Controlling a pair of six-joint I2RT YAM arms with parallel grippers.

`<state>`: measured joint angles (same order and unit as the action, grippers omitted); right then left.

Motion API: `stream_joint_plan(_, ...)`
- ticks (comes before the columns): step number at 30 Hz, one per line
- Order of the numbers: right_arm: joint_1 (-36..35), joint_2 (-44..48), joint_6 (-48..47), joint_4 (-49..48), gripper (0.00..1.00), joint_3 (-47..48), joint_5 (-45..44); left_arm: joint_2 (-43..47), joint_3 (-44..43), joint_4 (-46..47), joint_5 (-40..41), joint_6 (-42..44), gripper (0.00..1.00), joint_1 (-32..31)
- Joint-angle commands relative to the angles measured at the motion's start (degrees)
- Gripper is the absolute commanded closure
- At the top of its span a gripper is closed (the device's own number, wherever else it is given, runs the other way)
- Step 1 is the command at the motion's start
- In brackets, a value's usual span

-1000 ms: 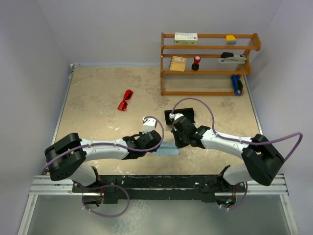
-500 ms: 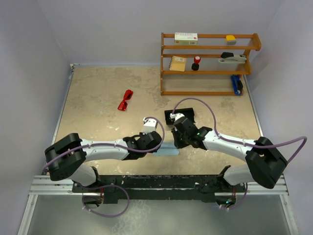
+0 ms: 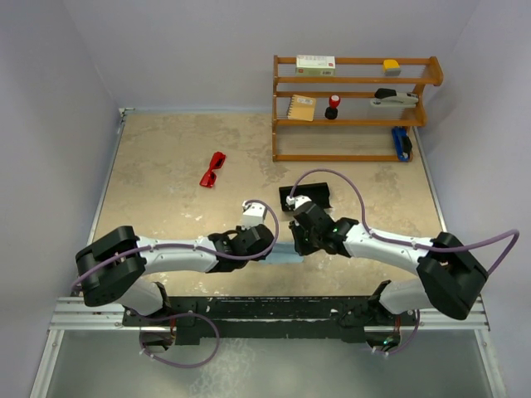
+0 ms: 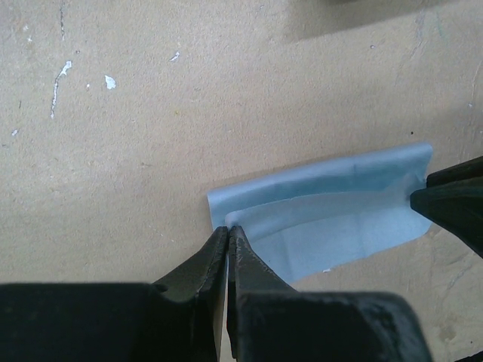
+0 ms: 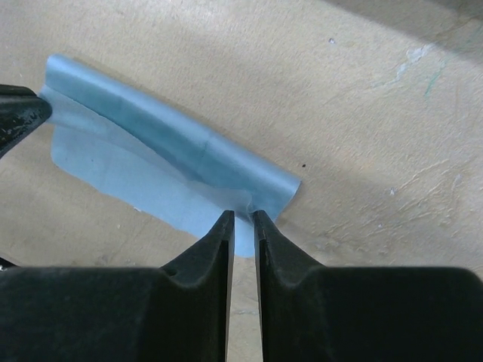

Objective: Organize the sunglasses
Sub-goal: Fold the glasses cleaning cloth at the center of the board.

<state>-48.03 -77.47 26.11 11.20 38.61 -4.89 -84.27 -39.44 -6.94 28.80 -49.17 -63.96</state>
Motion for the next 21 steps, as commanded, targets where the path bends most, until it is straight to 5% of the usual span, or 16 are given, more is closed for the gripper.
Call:
stream_joint_plan(1,-0.8,2.3,1.3,-0.3,0.81,-1.1,0.2,1.8,0.2,1.5,1.3,-1.6,1.00,-0.8)
stream_joint_plan(21,-2.9,4.0,3.0,0.4,0.82,-2.4,-0.1,3.7,1.6,0.7,2.5,-3.0,0.97,-2.2)
